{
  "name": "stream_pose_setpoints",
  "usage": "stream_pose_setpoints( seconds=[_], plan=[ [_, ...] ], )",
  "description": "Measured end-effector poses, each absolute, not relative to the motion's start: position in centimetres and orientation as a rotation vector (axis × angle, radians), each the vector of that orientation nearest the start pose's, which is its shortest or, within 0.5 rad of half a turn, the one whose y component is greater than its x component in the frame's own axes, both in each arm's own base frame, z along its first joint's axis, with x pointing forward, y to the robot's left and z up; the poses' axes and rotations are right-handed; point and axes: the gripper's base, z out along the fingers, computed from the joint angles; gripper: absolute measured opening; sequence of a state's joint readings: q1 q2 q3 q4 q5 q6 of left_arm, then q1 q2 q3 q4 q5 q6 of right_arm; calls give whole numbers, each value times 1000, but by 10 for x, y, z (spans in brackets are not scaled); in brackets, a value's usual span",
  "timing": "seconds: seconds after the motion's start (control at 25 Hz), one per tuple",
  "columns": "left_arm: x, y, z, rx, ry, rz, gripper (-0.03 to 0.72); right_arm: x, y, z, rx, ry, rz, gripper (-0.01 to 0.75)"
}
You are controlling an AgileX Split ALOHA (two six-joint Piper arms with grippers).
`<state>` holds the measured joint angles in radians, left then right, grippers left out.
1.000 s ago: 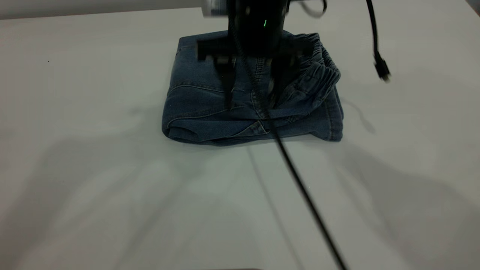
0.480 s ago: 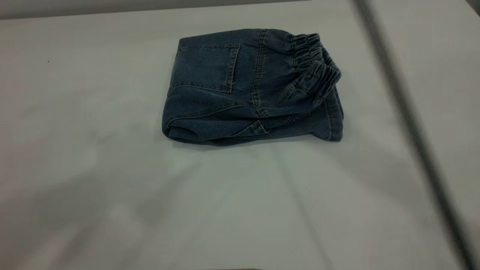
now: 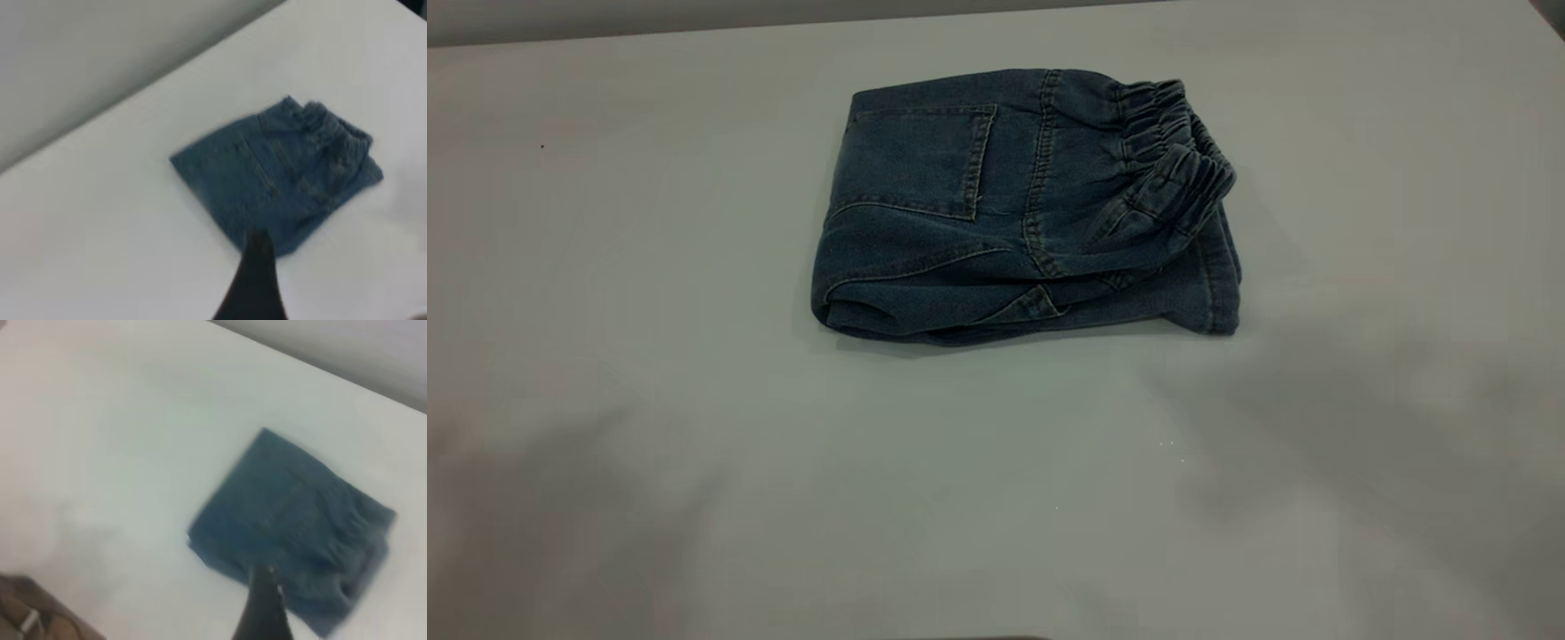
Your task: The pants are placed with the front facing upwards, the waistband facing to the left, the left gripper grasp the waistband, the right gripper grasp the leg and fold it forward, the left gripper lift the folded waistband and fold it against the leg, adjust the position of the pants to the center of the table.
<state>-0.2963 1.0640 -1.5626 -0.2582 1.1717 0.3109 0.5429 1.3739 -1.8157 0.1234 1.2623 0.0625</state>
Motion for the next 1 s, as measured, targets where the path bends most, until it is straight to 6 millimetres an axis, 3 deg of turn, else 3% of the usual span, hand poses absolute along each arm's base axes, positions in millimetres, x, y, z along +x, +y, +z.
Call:
stream_pose_setpoints(
  seconds=[0.24,0.6,0.8,1.0],
  plan=[
    [122,-59,445,677,2147,-310,574,157,98,455,-565,2344,329,476],
    [86,-48,355,625,2362,-351,574,84,52,355,-578,2505,257,476],
    [69,-43,318,590,2435,-367,574,59,37,306,-577,2532,248,476],
    [55,-39,294,590,2460,-367,574,43,27,276,-544,2505,267,476]
  ],
)
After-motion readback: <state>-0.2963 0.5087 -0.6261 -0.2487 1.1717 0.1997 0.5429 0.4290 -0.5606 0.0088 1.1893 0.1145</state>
